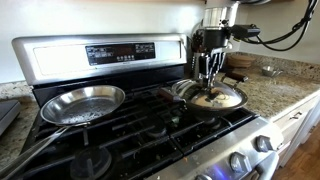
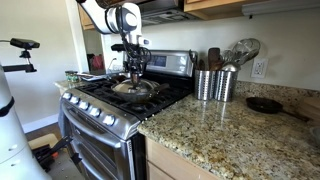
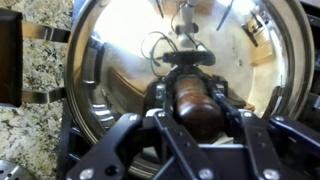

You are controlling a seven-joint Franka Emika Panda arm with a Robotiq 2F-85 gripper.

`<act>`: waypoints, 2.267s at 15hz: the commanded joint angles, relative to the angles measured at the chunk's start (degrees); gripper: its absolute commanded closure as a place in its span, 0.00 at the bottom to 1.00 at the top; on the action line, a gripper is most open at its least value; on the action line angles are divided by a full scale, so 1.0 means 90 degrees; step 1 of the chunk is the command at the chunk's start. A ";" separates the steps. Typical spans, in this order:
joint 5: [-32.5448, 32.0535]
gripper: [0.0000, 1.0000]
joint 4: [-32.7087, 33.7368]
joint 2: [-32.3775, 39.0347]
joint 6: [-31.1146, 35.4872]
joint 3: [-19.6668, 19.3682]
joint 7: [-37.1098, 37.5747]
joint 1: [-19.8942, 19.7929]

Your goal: Take the lid off the wok and place it on the counter

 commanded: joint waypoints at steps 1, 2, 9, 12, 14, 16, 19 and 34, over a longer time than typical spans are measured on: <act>-0.0082 0.81 0.0002 0.0028 0.0125 -0.0028 0.0110 0.0084; -0.0091 0.81 0.0005 0.0012 0.0091 -0.0033 0.0113 0.0081; 0.0124 0.81 0.0120 -0.0404 -0.0540 -0.0024 -0.0674 0.0057; 0.0198 0.81 0.0275 -0.0590 -0.1000 -0.0089 -0.1026 0.0008; 0.0130 0.81 0.0376 -0.0718 -0.1331 -0.0173 -0.1137 -0.0039; 0.0020 0.81 0.0424 -0.0863 -0.1557 -0.0297 -0.1104 -0.0113; -0.0108 0.81 0.0404 -0.1059 -0.1685 -0.0523 -0.0973 -0.0268; -0.0769 0.81 0.0364 -0.1062 -0.1130 -0.1560 -0.0237 -0.1320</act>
